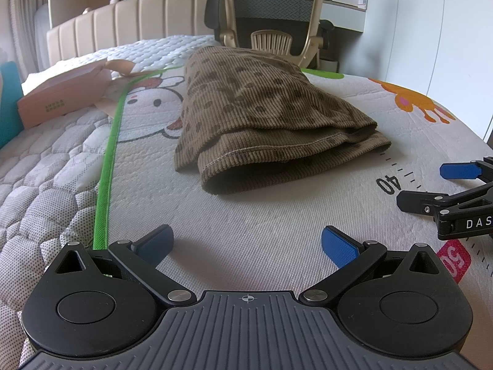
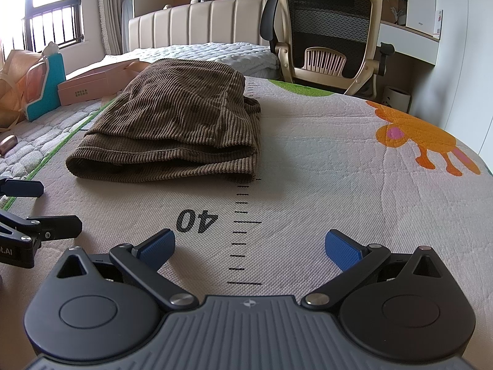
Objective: Fold clothes
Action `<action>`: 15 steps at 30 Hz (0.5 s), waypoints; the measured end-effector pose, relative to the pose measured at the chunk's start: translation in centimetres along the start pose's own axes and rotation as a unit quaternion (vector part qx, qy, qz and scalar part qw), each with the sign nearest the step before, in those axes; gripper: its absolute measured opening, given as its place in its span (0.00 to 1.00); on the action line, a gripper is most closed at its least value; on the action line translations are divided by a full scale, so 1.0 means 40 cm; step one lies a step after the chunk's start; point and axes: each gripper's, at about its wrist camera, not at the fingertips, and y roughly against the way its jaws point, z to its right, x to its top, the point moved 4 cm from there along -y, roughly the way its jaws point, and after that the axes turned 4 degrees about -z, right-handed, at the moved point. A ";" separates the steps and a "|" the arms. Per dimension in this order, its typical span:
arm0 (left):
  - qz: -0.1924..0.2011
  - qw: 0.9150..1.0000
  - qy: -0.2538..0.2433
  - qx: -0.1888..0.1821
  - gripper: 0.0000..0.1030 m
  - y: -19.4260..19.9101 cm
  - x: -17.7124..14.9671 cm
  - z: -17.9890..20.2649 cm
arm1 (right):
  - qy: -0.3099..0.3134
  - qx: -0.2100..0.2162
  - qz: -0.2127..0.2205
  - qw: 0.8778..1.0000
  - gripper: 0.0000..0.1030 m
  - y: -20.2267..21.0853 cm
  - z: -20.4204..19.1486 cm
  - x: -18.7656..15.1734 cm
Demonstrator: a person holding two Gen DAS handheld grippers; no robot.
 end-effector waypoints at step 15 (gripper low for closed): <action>-0.001 1.000 0.002 0.000 1.00 0.001 0.000 0.000 | -0.001 0.000 0.000 1.000 1.00 0.000 -0.001 0.000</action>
